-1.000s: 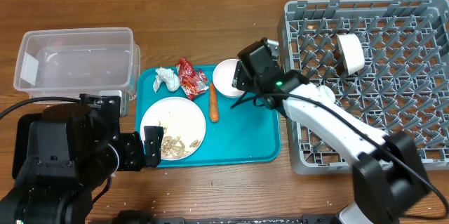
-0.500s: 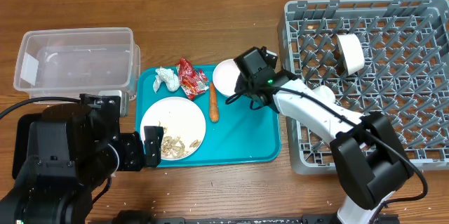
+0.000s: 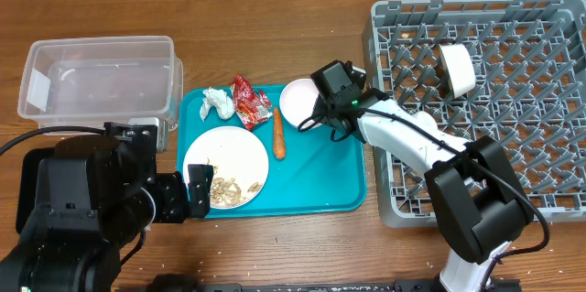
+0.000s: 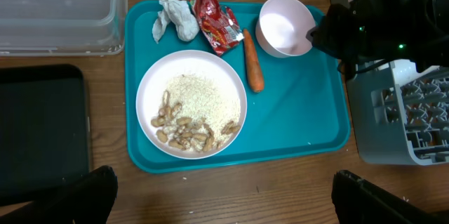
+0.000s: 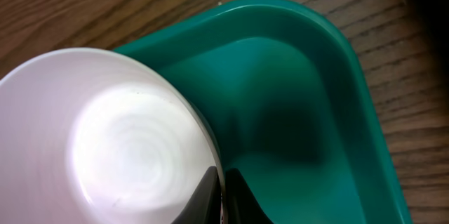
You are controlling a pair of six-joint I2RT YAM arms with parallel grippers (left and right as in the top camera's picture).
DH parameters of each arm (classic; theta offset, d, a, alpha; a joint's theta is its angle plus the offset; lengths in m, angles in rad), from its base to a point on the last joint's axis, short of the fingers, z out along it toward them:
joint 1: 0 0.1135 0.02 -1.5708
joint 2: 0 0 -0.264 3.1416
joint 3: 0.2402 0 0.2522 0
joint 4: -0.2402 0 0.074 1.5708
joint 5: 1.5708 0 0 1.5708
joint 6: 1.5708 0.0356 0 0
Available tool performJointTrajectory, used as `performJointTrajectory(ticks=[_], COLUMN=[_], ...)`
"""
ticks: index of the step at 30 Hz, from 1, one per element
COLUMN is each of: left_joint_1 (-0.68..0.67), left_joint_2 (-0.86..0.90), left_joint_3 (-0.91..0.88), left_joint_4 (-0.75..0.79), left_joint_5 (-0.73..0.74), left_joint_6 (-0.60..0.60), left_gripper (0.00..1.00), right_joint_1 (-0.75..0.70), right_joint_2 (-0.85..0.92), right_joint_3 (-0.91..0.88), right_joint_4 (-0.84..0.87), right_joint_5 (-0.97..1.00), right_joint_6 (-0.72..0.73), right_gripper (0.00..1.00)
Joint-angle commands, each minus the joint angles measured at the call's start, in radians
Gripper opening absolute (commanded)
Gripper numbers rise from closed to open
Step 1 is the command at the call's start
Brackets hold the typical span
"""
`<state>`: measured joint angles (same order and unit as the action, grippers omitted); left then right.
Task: Sort waste into correct bins and load items into the dishwasher
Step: 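Reach the right gripper to the pink bowl and grasp its rim, then carry the pink bowl to the rack's back right and release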
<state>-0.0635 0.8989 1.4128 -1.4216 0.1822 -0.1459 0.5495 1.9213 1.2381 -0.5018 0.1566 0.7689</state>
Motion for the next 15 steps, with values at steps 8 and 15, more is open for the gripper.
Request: performJointTrajectory(ticks=[8, 15], left_joint_1=[0.004, 0.004], left_joint_2=[-0.002, -0.002], left_joint_3=[0.011, 0.011], left_joint_4=[0.001, 0.001], left_joint_5=[-0.010, -0.010], left_joint_6=[0.019, 0.019], left_gripper=[1.00, 1.00], right_joint_1=[-0.001, -0.081], right_joint_2=[-0.291, -0.417], right_joint_3=[0.133, 0.144], right_joint_4=[-0.159, -0.268], right_joint_5=[0.256, 1.078], right_joint_6=[-0.172, -0.175], right_gripper=[0.04, 0.04])
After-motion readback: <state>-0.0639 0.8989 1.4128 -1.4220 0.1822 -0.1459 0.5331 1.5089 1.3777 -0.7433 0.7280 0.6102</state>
